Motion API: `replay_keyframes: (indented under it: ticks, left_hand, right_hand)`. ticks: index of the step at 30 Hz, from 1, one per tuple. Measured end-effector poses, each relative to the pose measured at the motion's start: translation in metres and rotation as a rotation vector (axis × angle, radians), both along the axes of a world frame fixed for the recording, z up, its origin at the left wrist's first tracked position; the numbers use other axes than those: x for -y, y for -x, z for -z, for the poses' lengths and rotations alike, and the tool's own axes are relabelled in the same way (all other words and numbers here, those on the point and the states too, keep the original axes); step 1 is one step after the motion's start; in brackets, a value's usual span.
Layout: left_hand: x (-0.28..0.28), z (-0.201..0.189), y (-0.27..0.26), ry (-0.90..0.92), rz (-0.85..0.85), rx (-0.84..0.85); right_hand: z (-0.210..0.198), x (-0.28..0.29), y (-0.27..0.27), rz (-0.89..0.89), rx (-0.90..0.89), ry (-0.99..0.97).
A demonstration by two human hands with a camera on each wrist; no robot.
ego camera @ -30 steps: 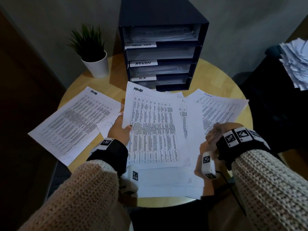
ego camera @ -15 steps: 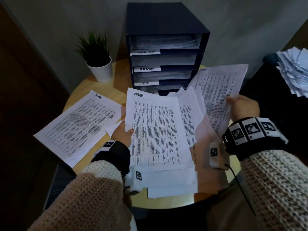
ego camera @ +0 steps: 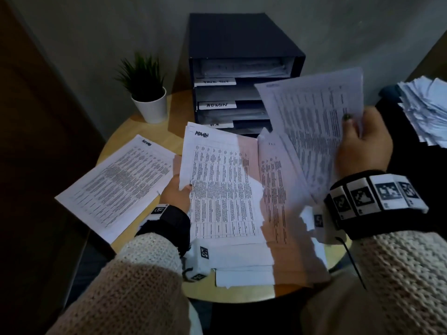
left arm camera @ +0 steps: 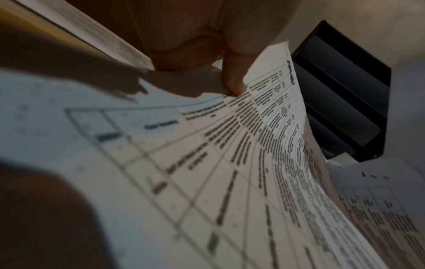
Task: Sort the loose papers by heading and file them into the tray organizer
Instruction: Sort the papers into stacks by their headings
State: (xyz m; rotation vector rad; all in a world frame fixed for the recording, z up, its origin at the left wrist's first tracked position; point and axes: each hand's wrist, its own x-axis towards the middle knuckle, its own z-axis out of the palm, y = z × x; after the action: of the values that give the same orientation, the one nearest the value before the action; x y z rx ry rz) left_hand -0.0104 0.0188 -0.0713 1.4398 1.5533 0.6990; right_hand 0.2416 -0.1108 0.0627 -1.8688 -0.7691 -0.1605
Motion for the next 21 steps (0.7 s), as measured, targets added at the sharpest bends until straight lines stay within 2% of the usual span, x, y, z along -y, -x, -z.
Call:
replay_keyframes:
  ticks: [5, 10, 12, 14, 16, 21]
  left_hand:
    - [0.002, -0.006, 0.003, -0.023, -0.074, 0.057]
    - [0.004, -0.015, 0.006, 0.028, -0.119, 0.117]
    - [0.0, -0.015, 0.009, 0.026, -0.093, 0.063]
    - [-0.003, -0.017, 0.011, 0.007, -0.054, 0.04]
    - [-0.003, -0.022, 0.01, -0.008, -0.021, 0.09]
    - [0.004, -0.028, -0.001, 0.001, 0.128, 0.217]
  right_hand:
    - [-0.044, 0.003, 0.019, -0.081, 0.2, -0.045]
    - [-0.082, -0.007, 0.02, -0.17, 0.225, -0.324]
    - [-0.093, -0.013, 0.022, -0.192, 0.219, -0.344]
    - [-0.096, -0.02, 0.022, -0.222, 0.168, -0.273]
    - [-0.085, -0.028, 0.021, -0.217, 0.116, -0.142]
    - [-0.012, -0.037, 0.009, -0.133, -0.18, 0.184]
